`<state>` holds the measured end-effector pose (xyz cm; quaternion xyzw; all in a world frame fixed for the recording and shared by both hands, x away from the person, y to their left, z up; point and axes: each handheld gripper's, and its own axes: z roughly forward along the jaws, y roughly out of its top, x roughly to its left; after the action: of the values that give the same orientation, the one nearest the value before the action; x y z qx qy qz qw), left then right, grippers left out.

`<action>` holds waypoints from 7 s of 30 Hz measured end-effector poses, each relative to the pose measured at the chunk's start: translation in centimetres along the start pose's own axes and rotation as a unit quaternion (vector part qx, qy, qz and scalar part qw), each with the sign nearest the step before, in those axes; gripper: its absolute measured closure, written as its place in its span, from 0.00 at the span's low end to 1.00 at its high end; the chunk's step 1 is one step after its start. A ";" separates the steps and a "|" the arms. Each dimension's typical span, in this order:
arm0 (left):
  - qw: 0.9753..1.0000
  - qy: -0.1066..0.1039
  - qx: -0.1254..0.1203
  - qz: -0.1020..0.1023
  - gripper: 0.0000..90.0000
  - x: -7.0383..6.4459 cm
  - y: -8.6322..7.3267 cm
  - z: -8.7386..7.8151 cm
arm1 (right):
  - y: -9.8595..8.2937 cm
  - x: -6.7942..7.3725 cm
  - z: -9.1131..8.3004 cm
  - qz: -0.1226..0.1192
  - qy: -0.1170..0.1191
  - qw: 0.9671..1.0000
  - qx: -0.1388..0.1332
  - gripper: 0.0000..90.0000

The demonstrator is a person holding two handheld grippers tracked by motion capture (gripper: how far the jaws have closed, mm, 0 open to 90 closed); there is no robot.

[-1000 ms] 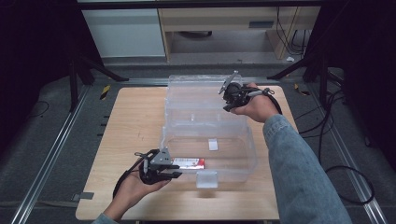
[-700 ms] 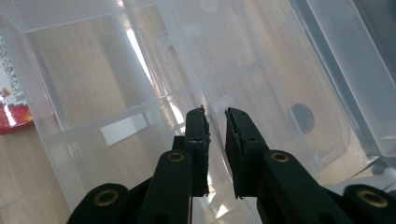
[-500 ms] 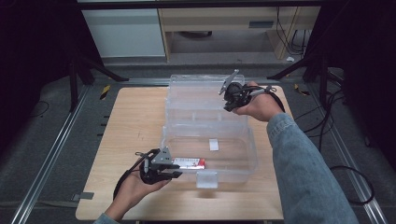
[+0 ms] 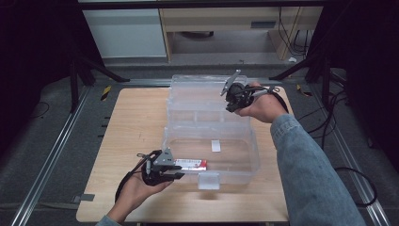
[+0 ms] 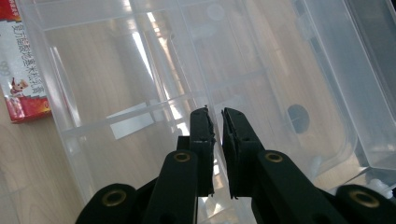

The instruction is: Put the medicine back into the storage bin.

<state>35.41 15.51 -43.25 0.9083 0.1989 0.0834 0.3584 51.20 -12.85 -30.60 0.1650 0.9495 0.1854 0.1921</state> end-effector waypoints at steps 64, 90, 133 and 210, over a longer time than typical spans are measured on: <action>1.000 0.016 -0.009 -0.005 0.77 -0.4 0.6 0.6 | -2.1 5.0 -5.1 -0.045 0.034 0.998 -0.039 0.98; 0.999 0.032 -0.017 -0.012 0.77 0.0 1.8 1.9 | -2.8 3.6 -4.8 -0.048 0.030 0.997 -0.046 0.97; 0.999 0.034 -0.016 -0.006 0.75 -0.1 1.8 1.8 | -5.0 6.9 -5.3 -0.057 0.039 0.996 -0.064 0.97; 0.963 0.094 -0.195 -0.159 0.72 7.7 5.7 -8.1 | -6.7 9.1 -4.8 -0.059 0.045 0.994 -0.076 0.96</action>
<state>41.70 20.01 -33.37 0.7654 0.3534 0.1473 0.5173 39.55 -16.58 -31.99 0.0850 0.9484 0.2524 0.1718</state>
